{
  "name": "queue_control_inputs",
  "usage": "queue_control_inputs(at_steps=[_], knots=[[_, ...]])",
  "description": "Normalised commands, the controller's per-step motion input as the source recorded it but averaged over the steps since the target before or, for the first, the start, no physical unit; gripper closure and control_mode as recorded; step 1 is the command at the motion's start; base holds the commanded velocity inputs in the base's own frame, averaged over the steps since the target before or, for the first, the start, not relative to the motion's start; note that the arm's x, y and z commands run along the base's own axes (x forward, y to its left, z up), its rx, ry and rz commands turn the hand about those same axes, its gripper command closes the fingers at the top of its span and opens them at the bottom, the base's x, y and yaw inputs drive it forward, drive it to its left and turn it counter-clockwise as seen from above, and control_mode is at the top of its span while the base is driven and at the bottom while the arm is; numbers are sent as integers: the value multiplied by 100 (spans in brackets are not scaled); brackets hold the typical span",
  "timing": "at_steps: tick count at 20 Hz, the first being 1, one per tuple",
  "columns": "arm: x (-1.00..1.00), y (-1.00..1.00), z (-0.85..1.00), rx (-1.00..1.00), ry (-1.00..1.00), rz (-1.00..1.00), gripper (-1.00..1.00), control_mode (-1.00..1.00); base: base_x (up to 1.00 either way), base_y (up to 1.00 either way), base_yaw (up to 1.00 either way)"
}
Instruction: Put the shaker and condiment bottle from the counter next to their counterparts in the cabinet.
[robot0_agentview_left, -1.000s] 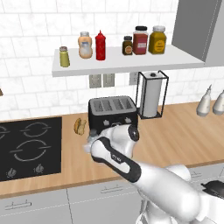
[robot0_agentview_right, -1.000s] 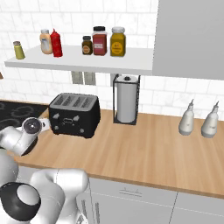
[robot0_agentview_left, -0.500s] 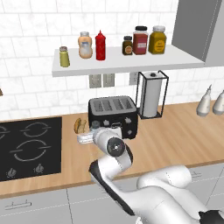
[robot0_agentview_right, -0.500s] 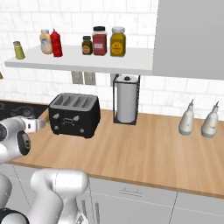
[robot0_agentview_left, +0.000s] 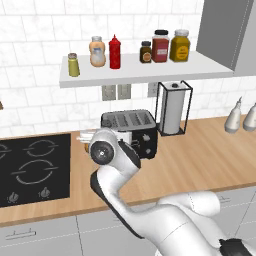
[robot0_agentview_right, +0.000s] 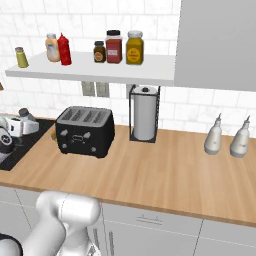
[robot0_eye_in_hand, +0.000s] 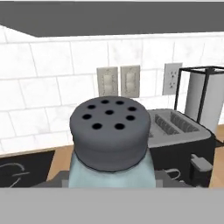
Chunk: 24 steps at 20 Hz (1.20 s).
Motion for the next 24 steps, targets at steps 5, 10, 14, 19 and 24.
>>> queue_control_inputs(at_steps=[5,10,14,19,24], knots=[[-31,0,79,0,0,-12,100,-100,0,0,0],[-40,0,85,0,0,-8,100,-100,0,0,0],[-39,0,81,0,0,-4,100,-100,0,0,0],[28,27,9,-17,1,1,100,-100,0,0,0],[27,-6,52,-5,0,0,100,-100,0,0,0]])
